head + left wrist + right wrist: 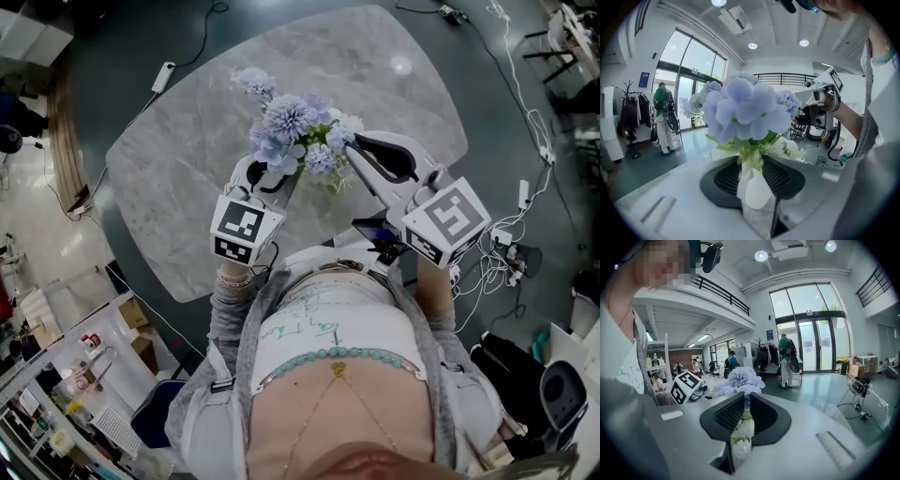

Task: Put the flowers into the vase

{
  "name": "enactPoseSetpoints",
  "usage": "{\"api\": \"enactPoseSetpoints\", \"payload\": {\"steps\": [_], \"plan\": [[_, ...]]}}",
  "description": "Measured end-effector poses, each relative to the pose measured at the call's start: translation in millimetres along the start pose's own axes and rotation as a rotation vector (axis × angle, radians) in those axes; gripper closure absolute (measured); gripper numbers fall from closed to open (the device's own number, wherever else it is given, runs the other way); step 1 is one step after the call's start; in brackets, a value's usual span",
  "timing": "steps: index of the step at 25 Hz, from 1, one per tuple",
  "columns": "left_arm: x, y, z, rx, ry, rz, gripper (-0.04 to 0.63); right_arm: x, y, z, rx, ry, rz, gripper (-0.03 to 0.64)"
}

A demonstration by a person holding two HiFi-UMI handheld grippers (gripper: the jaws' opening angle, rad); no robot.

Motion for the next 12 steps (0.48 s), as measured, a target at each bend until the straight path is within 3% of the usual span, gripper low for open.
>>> {"api": "enactPoseSetpoints", "payload": {"steps": [6, 12], "plan": [[-4.9, -0.6, 20.5, 0.027, 0.022, 0.016, 0.459, 7.3, -15.4, 0.2, -0.027, -0.044, -0.043, 0.552], [-24.1, 0.9, 42.8, 0.064, 0.128, 0.002, 0.462, 8.5, -22.0, 0.3, -0.039, -0.037, -0.048, 0.555]]}}
Point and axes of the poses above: the fingertips, and each gripper's own axes: z backward along the fingers, x to its right, y out of its top, the point moved 5 cm from there along z, backward along the fingers, and after that the axes turned 11 degrees about y, right-handed, at the moved point
